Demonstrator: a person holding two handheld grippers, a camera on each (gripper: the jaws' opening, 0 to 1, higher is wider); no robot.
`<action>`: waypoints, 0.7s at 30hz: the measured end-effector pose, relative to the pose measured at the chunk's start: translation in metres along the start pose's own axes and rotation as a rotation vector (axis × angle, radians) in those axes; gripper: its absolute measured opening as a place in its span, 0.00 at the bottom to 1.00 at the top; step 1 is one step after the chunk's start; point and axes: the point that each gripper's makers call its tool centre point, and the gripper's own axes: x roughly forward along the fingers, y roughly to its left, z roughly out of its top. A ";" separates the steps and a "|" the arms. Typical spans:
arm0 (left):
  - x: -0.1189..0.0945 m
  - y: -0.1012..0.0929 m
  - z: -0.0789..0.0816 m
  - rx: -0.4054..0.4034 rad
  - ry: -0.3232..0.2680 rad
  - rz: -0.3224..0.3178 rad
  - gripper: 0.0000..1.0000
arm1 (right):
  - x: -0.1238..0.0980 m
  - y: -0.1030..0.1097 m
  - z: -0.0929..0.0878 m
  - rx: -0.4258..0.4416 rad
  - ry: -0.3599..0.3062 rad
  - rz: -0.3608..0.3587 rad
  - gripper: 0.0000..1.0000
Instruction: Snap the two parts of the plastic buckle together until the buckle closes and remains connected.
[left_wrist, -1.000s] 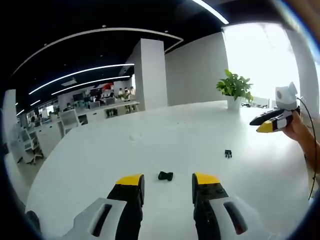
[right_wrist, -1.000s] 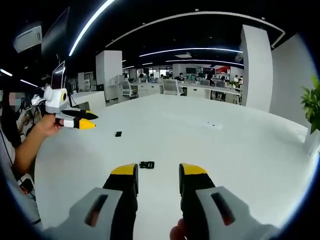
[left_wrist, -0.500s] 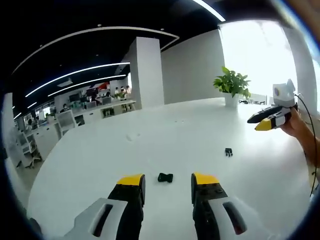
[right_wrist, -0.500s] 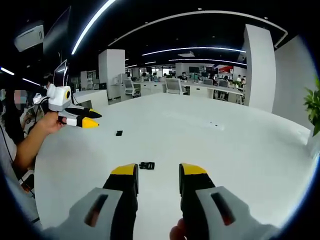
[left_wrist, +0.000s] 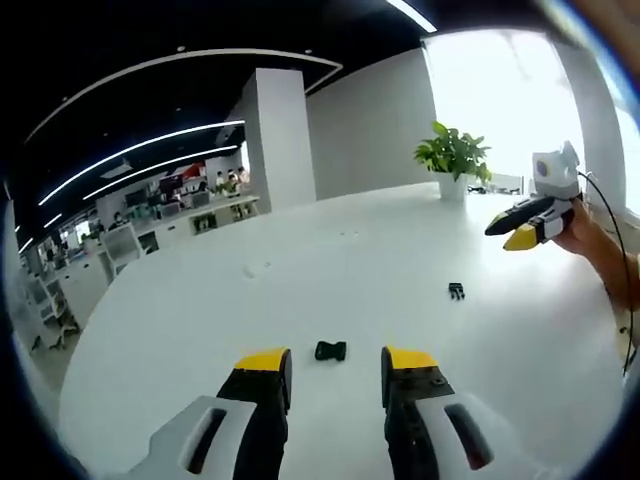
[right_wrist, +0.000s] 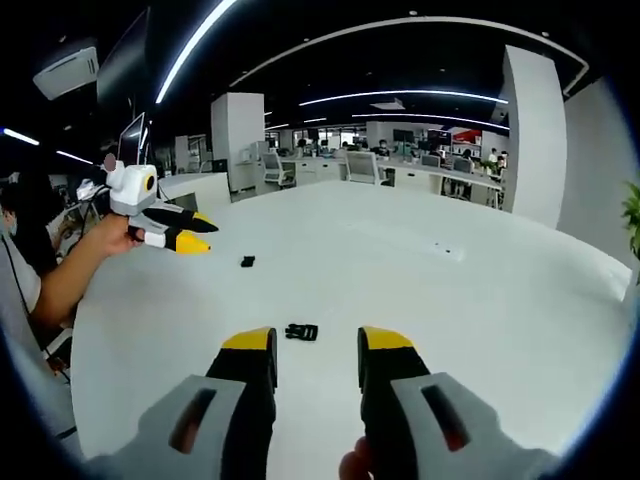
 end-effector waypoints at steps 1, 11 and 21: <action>0.000 0.000 0.000 0.001 0.001 -0.002 0.36 | 0.000 0.000 0.000 -0.002 0.001 0.001 0.32; 0.001 -0.001 0.003 0.023 0.008 -0.016 0.35 | 0.007 0.002 0.002 -0.007 0.004 0.047 0.28; 0.009 0.004 -0.004 0.022 0.028 -0.038 0.34 | 0.015 0.004 -0.001 -0.021 0.035 0.088 0.28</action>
